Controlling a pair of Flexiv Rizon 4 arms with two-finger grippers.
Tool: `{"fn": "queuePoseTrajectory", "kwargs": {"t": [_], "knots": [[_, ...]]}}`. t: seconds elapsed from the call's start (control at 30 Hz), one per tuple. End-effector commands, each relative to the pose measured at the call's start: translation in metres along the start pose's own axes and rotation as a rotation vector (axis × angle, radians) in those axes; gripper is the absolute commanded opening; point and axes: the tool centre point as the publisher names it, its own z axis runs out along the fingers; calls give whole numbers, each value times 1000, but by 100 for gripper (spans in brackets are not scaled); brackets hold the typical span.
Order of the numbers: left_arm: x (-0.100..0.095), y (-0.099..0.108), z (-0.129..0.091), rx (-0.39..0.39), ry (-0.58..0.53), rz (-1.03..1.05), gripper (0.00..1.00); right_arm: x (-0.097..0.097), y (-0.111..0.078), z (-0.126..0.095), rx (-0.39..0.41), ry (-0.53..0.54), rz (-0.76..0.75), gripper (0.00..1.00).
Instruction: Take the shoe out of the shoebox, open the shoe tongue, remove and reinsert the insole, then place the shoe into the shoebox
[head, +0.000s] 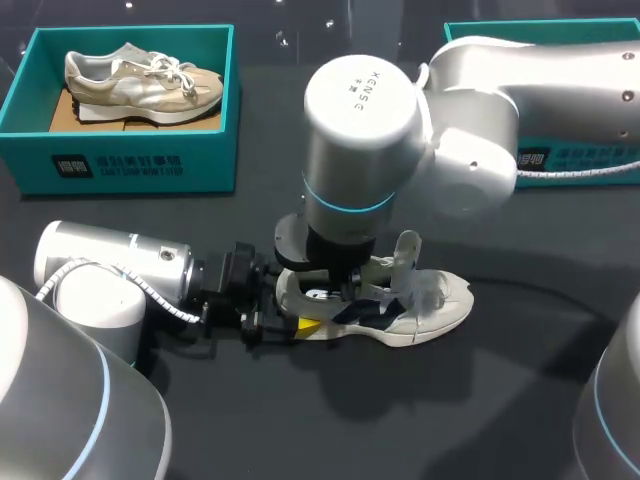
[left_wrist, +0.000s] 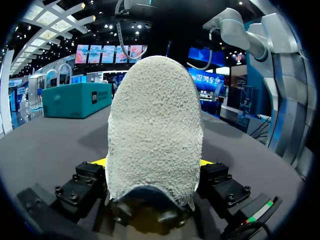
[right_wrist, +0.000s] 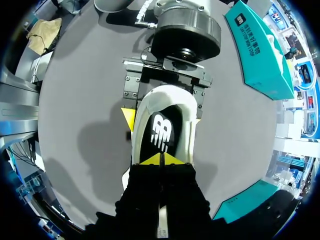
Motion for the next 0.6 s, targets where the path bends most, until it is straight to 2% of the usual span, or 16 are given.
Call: {"fn": "queuePoseTrajectory", "kwargs": {"t": [0.03,0.3,0.6], "knots": [[0,0,2,-3,0,0,0,-4,-1,15,-17,19,-6,0],[0,0,2,-3,0,0,0,-7,-7,31,-19,29,0,0],[0,0,2,-3,0,0,0,-1,-26,41,-27,24,47,0]]}}
